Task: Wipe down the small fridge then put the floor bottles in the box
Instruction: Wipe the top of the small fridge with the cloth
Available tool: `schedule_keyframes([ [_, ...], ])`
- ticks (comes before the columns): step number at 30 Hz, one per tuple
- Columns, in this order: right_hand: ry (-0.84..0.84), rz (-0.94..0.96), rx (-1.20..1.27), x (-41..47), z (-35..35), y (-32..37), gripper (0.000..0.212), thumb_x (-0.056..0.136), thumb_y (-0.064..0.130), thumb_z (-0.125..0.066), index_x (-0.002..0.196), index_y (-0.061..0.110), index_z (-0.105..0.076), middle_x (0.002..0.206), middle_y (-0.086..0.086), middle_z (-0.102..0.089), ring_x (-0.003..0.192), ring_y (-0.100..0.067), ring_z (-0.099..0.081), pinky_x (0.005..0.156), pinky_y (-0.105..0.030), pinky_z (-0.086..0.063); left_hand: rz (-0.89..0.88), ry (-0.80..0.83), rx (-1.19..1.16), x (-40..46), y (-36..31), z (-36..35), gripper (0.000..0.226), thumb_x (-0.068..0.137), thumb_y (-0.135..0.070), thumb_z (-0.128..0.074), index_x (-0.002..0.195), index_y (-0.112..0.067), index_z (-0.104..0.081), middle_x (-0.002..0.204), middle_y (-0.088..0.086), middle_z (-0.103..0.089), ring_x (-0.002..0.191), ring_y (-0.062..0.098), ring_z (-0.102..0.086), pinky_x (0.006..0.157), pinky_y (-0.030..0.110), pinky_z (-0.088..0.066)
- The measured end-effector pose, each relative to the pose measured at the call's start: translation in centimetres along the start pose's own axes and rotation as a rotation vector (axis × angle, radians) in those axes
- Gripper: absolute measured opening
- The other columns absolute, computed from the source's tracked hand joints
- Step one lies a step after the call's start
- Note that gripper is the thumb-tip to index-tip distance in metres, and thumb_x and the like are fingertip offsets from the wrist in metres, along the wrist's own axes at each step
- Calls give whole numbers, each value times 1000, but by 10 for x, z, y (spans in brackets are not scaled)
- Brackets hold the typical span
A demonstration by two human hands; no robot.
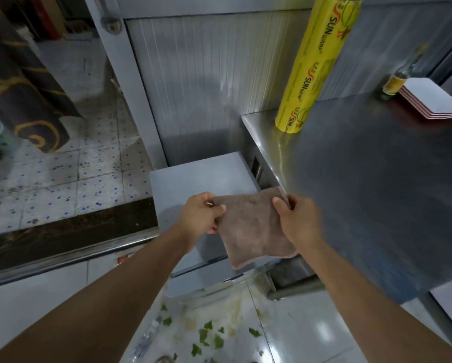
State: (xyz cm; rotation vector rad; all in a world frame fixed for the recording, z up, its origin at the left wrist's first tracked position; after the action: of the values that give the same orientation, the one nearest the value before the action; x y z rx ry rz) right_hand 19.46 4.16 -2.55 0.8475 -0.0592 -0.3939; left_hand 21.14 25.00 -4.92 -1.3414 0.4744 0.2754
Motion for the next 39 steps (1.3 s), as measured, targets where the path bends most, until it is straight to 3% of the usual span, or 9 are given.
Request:
schedule_keyframes([
  [9, -4, 80, -204, 39, -40, -37, 20, 92, 21, -58, 104, 5, -58, 94, -10, -64, 85, -25, -59, 74, -32, -45, 72, -125, 118, 69, 46, -30, 10, 90, -6, -54, 80, -7, -54, 99, 26, -63, 93, 39, -63, 83, 51, -53],
  [13, 14, 83, -35, 42, -41, -46, 6, 93, 15, -56, 95, 11, -60, 80, 6, -55, 77, -14, -54, 59, -15, -36, -94, -160, 310, 81, 31, -22, 9, 96, -19, -46, 95, -11, -48, 89, 9, -57, 83, 26, -57, 70, 33, -46],
  [17, -48, 146, 40, 51, -32, -32, 12, 94, 12, -52, 103, 7, -58, 94, -3, -61, 86, -17, -58, 73, -24, -44, -303, -215, 276, 82, 4, -15, 10, 95, -22, -47, 88, -15, -45, 86, 6, -57, 80, 22, -53, 73, 36, -44],
  [22, -47, 204, 11, 39, -36, -42, 24, 91, 1, -54, 114, 8, -55, 95, 1, -61, 92, -18, -61, 72, -5, -41, -338, -212, 300, 80, 25, -18, 9, 91, -17, -55, 85, -16, -48, 72, 2, -56, 67, 18, -53, 57, 23, -43],
  [26, 136, 156, -398, 23, -69, -73, 49, 90, 9, -60, 134, 10, -38, 126, -14, -50, 107, -33, -60, 90, -42, -51, -185, -192, 472, 83, 79, -26, 6, 85, -13, -60, 88, -14, -56, 72, 4, -59, 74, 23, -57, 61, 24, -38],
  [31, -30, 394, -609, 7, -74, -54, 33, 74, -1, -72, 104, 3, -60, 110, -17, -54, 87, -31, -61, 63, -39, -56, -212, -242, 448, 82, 85, -21, 34, 78, -11, -69, 108, -10, -52, 77, -3, -53, 80, 23, -57, 72, 27, -47],
  [33, 44, 535, -580, -5, -95, -45, 33, 75, 2, -69, 107, 7, -64, 109, -15, -58, 95, -31, -58, 73, -42, -55, -285, -254, 551, 82, 79, -14, 33, 79, -8, -65, 109, -13, -53, 99, 3, -52, 90, 28, -56, 79, 39, -51],
  [36, 367, 494, -698, -22, -146, -68, 56, 94, 46, -44, 144, 23, -34, 148, -12, -31, 137, -30, -27, 116, -49, -19, -372, -235, 770, 87, 77, -9, 44, 79, 0, -56, 120, -16, -53, 125, 7, -48, 115, 29, -45, 93, 45, -43],
  [39, 434, 488, -810, -25, -162, -90, 76, 90, 67, -26, 151, 29, -1, 160, -8, 5, 146, -28, 4, 117, -45, 12, -406, -193, 990, 102, 80, -9, 55, 83, -5, -53, 135, -22, -45, 143, 3, -38, 130, 26, -30, 103, 42, -28],
])
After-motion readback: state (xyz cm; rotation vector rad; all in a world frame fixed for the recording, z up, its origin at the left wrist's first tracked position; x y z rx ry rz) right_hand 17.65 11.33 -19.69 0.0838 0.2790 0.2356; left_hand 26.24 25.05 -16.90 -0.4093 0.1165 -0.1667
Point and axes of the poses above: each hand's wrist, its own x-axis towards the middle knuckle, its own z-axis out of the back of the hand, y = z × x, the point moved 8 cm from there along x, towards the middle knuckle
